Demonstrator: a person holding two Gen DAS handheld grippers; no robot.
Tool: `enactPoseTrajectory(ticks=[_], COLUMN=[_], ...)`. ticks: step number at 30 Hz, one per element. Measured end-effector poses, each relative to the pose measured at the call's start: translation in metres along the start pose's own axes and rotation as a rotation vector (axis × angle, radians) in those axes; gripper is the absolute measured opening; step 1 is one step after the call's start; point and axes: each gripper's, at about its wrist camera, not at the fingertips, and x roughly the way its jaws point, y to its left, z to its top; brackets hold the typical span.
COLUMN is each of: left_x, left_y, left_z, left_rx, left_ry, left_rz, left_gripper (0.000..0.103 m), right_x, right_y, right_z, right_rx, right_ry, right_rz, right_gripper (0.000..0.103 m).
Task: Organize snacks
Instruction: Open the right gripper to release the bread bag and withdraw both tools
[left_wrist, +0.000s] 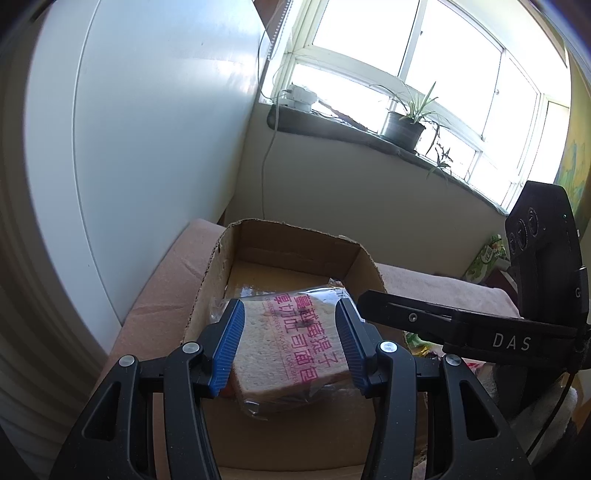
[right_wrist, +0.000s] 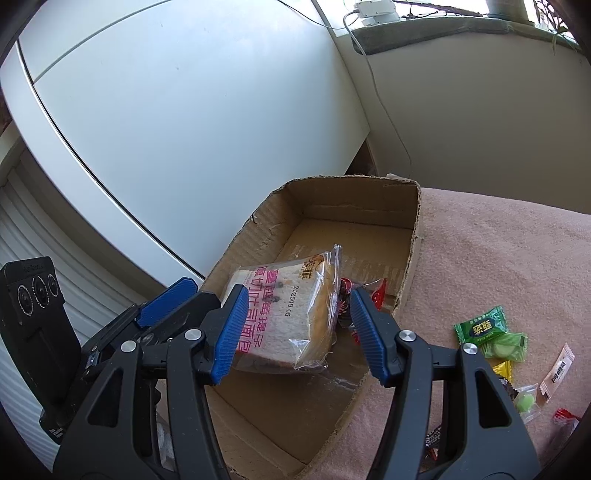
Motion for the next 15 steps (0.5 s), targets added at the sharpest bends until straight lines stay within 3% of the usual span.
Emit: enactPoseTrajectory(ticks=[9, 12, 15], left_x=[-0.004, -0.004, -0.001], left_y=[-0.026, -0.038, -0.051], left_z=[0.0, 0.0, -0.003], left_rx=[0.049, 0.073, 0.094], left_ry=[-0.014, -0.012, 0.001], left_rz=[-0.022, -0.039, -0.063], left_gripper=[0.049, 0.049, 0.049], right_x=[-0.033, -0.054, -0.078], right_y=[-0.009, -0.019, -0.033], right_z=[-0.008, -0.014, -0.021], right_rx=[-0.063, -0.088, -0.1], right_ry=[-0.022, -0.053, -0.084], right_rz=[-0.073, -0.118, -0.157], right_gripper=[0.062, 0.073, 0.076])
